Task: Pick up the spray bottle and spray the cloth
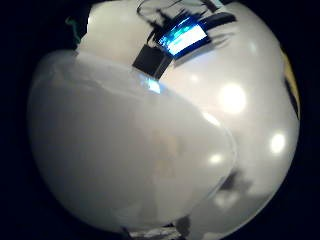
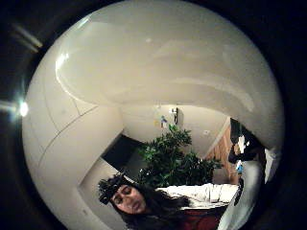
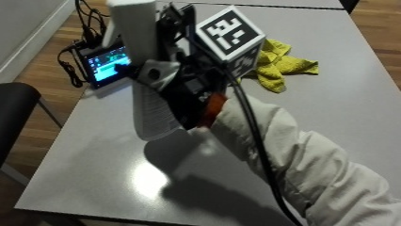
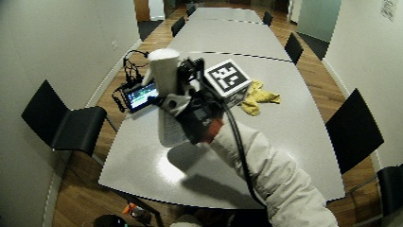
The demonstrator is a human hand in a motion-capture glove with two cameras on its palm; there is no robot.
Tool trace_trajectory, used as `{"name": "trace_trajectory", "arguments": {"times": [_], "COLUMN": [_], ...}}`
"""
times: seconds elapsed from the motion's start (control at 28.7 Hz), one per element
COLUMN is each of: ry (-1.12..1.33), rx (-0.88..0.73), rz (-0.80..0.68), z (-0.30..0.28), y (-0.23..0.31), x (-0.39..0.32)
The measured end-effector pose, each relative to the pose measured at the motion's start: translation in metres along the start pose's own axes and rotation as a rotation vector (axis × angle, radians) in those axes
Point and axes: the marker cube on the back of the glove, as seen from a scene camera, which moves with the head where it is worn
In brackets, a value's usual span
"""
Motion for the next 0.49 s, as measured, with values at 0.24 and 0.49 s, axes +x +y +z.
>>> {"name": "trace_trajectory", "arguments": {"times": [0.24, 0.49], "ry": [-0.007, -0.007], "rx": [-0.075, -0.095], "rz": [-0.027, -0.016], "z": [0.043, 0.044], "y": [-0.001, 0.019], "x": [0.028, 0.029]}}
